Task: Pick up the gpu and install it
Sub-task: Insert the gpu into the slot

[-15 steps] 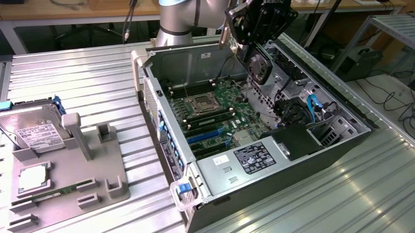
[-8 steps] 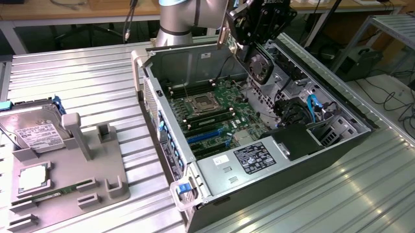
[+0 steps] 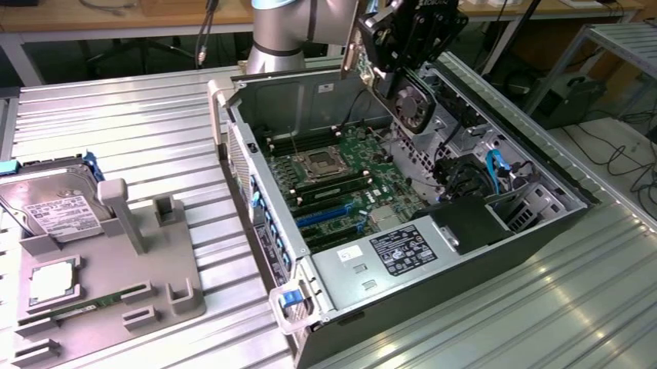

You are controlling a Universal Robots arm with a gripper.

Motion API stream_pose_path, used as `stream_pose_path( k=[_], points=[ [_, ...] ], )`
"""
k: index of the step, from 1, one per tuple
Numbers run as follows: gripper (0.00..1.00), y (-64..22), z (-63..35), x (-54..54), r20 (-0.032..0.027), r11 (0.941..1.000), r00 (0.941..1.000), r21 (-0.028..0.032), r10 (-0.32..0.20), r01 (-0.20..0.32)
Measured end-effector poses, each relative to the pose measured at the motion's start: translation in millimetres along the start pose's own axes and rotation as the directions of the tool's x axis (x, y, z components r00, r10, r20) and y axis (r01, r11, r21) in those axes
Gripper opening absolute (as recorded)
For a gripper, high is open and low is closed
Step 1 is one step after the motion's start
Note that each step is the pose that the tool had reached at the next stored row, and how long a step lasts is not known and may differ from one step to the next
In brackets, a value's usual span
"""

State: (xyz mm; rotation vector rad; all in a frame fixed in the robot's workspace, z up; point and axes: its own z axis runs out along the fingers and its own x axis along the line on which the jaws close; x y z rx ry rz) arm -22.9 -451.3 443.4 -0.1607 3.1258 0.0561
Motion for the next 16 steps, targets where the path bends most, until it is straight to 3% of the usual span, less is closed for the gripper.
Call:
stream_pose_path(
  k=[16],
  points=[
    [0.27, -0.1, 0.0, 0.3, -0.0026, 0.9971, 0.9971, -0.0012, -0.076, 0.076]
  ],
)
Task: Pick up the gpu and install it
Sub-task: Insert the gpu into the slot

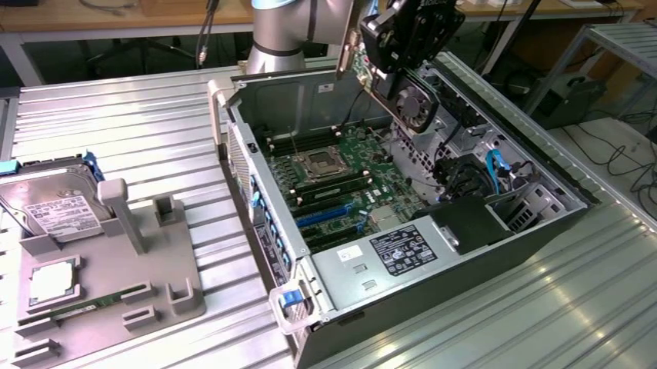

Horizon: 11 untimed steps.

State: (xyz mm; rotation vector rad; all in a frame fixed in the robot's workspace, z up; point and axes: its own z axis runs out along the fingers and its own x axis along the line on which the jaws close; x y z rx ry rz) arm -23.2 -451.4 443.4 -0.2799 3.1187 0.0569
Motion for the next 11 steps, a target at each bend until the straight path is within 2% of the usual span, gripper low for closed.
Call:
stream_pose_path(
  k=[11],
  points=[
    [0.27, 0.0, 0.0, 0.0, -0.0015, 0.999, 0.999, -0.0006, -0.044, 0.044]
  ],
)
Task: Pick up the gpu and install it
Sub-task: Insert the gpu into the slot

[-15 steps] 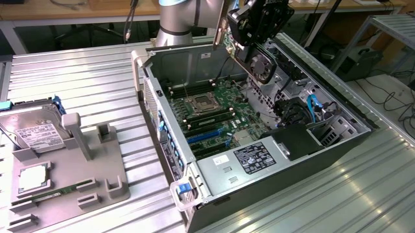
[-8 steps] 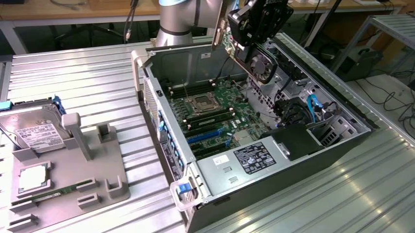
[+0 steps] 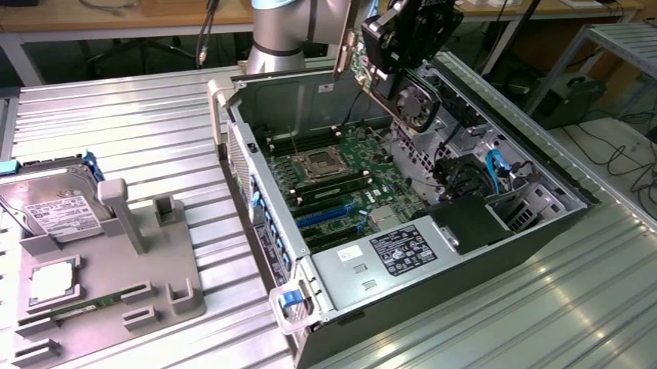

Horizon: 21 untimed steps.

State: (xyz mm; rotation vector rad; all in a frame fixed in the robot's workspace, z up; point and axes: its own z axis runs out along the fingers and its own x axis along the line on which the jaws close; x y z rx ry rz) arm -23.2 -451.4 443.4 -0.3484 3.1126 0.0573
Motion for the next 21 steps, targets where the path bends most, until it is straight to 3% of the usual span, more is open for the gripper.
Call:
stream_pose_path(
  k=[21],
  points=[
    [0.27, -0.1, 0.0, 0.0, -0.0028, 0.9968, 0.9968, -0.0011, -0.08, 0.08]
  ],
)
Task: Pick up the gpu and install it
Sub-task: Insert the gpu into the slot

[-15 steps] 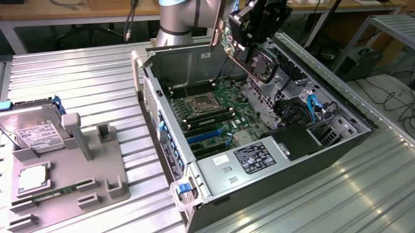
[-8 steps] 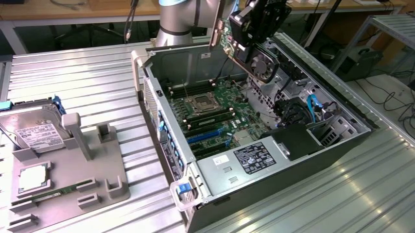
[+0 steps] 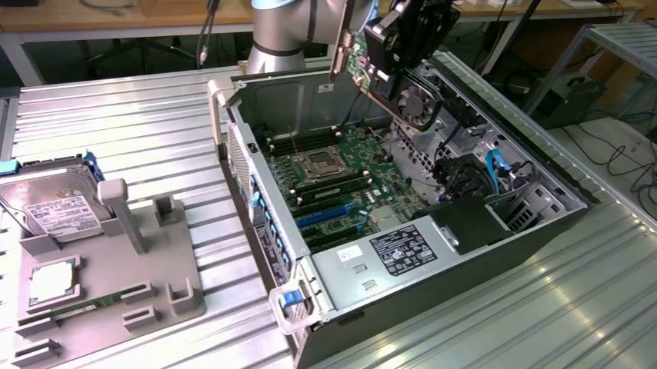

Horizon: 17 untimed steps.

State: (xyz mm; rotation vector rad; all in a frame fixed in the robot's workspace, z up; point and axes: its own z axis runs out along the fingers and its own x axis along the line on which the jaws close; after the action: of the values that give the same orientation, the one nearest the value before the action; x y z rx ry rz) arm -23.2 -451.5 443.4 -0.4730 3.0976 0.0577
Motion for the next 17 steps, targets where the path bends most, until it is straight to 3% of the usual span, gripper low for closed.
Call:
stream_pose_path(
  k=[17],
  points=[
    [0.27, 0.0, 0.0, 0.0, -0.0026, 0.9972, 0.9972, -0.0012, -0.075, 0.075]
  ],
)
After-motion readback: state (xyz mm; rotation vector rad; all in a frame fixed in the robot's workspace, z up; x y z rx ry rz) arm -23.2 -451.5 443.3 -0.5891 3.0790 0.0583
